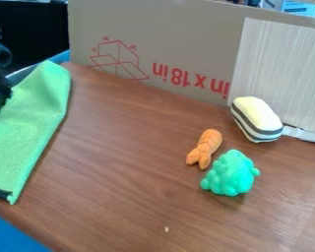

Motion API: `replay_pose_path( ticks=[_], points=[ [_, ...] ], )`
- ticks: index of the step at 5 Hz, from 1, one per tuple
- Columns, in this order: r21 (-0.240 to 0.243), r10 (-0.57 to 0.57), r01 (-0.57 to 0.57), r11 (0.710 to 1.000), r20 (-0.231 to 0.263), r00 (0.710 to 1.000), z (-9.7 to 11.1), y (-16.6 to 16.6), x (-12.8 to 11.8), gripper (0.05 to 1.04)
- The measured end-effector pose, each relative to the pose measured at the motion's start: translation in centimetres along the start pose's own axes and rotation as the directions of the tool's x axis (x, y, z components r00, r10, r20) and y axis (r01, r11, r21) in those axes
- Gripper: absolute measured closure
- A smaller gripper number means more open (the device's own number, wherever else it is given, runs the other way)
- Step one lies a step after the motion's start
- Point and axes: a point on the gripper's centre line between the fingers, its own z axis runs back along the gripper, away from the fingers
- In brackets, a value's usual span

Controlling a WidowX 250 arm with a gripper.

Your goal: Unfold from left to right

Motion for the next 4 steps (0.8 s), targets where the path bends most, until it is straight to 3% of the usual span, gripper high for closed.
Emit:
replay_pose_path(
  ticks=[2, 3, 4],
  points=[
    [0.013, 0.001, 0.000, 1.000, -0.024, 1.000, -0.66, -0.71, -0.15, 0.689],
    [0.003, 0.001, -0.001, 1.000, -0.036, 0.999, -0.65, -0.81, -0.33, 0.910],
    [-0.021, 0.001, -0.003, 1.000, -0.059, 0.998, -0.52, -0.99, -0.53, 1.013]
  ],
)
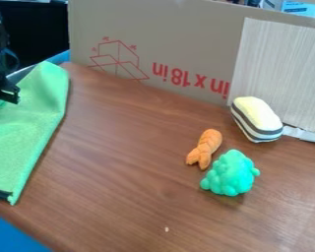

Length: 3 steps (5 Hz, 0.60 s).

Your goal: Unfold from left to right

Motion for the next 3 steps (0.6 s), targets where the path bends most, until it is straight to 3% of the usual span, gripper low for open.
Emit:
replay_pose_path(
  ticks=[1, 2, 3],
  points=[
    [-0.060, 0.009, -0.011, 0.998, -0.033, 0.999, 0.6, 0.1, -0.1, 1.027],
    [-0.127, 0.046, -0.053, 0.991, -0.058, 0.997, 3.5, -0.2, 0.1, 1.028],
    [-0.134, 0.092, -0.090, 0.987, 0.005, 0.996, 7.8, -2.4, 0.7, 1.028]
  ],
)
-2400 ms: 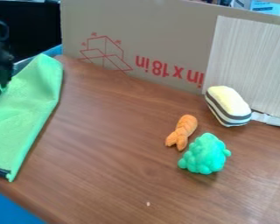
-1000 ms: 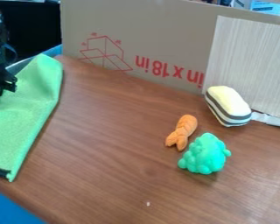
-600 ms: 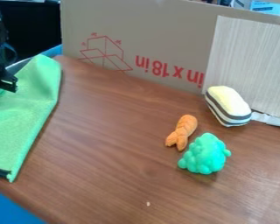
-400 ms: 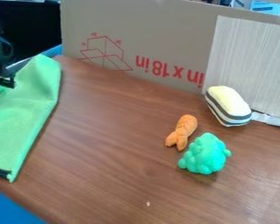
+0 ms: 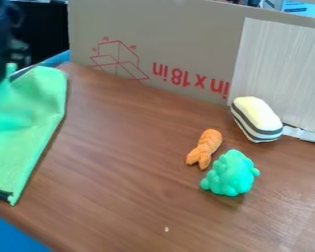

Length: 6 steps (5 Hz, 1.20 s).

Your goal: Unfold from left to right

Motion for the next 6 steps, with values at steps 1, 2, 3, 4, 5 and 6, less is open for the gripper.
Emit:
replay_pose_path(
  ticks=[1, 2, 3, 4, 5, 6],
  points=[
    [0.029, -0.038, 0.036, 0.999, 0.046, 0.998, 1.3, -5.3, -1.1, 1.028],
    [0.105, -0.073, 0.061, 0.993, 0.115, 0.991, 1.8, -10.1, -2.5, 1.028],
    [0.137, -0.146, 0.124, 0.983, 0.167, 0.975, 2.3, -14.0, -3.3, 1.028],
    [0.145, -0.153, 0.131, 0.981, 0.156, 0.976, 2.7, -16.0, -3.7, 1.028],
    [0.100, -0.113, 0.098, 0.990, 0.153, 0.982, 4.6, -17.9, -2.5, 1.028],
    [0.077, -0.067, 0.059, 0.995, 0.100, 0.993, 4.9, -19.4, -0.7, 1.028]
  ],
)
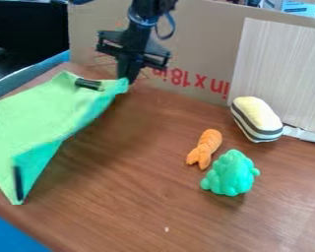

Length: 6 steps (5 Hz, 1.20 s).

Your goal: Unfold from left to right

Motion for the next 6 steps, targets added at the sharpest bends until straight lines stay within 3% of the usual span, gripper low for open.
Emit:
replay_pose_path(
  ticks=[1, 3, 4, 5, 6],
  points=[
    [-0.003, 0.037, -0.037, 0.999, -0.038, 0.999, 0.7, -0.8, 1.7, 1.028],
    [-0.002, 0.008, -0.008, 1.000, -0.068, 0.998, -0.3, -2.7, 0.9, 1.004],
    [-0.022, -0.043, 0.041, 0.999, -0.075, 0.996, -1.4, -3.2, 0.0, 0.849],
    [-0.044, -0.055, 0.052, 0.998, -0.062, 0.997, -2.8, -3.8, -0.8, 0.625],
    [-0.160, -0.053, 0.050, 0.986, -0.011, 0.999, -1.0, -3.9, -0.1, 0.325]
  ],
)
